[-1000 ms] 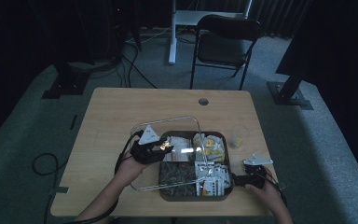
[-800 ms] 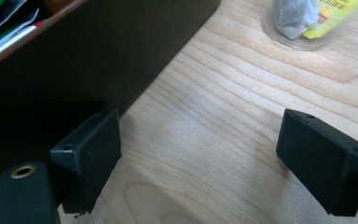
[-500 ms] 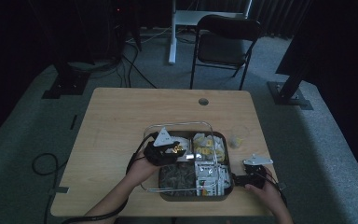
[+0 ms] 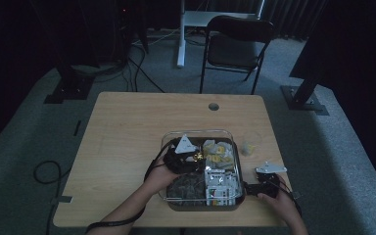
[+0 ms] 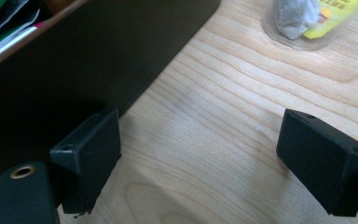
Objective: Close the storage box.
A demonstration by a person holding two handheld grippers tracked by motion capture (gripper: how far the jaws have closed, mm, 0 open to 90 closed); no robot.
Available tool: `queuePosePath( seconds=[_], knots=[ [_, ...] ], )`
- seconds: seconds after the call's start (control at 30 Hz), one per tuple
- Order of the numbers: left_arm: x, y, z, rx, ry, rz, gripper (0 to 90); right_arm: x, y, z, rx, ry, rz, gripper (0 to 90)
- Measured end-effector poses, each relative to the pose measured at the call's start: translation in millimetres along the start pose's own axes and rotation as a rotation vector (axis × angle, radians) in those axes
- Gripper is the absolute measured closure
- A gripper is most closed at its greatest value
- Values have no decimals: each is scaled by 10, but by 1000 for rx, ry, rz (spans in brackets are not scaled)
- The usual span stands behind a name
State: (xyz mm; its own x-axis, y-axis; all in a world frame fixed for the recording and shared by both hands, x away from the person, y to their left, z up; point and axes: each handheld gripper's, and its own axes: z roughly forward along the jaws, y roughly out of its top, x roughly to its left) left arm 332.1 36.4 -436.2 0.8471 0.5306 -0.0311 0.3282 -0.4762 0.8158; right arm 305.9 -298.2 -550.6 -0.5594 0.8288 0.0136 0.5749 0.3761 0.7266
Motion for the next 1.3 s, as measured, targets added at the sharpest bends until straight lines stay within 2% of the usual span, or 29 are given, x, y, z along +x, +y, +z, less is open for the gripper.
queuePosePath(
  seconds=[0.47,0.63,0.93,1.2,1.3],
  knots=[
    [-65,-35,255,33,1,21,586,-3,-1,1,-2,1,-1,130],
    [-43,-77,310,44,3,6,586,-5,-1,1,-3,1,0,130],
    [-67,-106,394,57,-6,11,585,2,0,2,-1,-2,-1,130],
    [-110,-132,462,74,3,39,585,0,0,2,-2,-1,-2,131],
    [-109,-145,466,76,4,38,585,1,0,0,-1,0,1,130]
  ],
)
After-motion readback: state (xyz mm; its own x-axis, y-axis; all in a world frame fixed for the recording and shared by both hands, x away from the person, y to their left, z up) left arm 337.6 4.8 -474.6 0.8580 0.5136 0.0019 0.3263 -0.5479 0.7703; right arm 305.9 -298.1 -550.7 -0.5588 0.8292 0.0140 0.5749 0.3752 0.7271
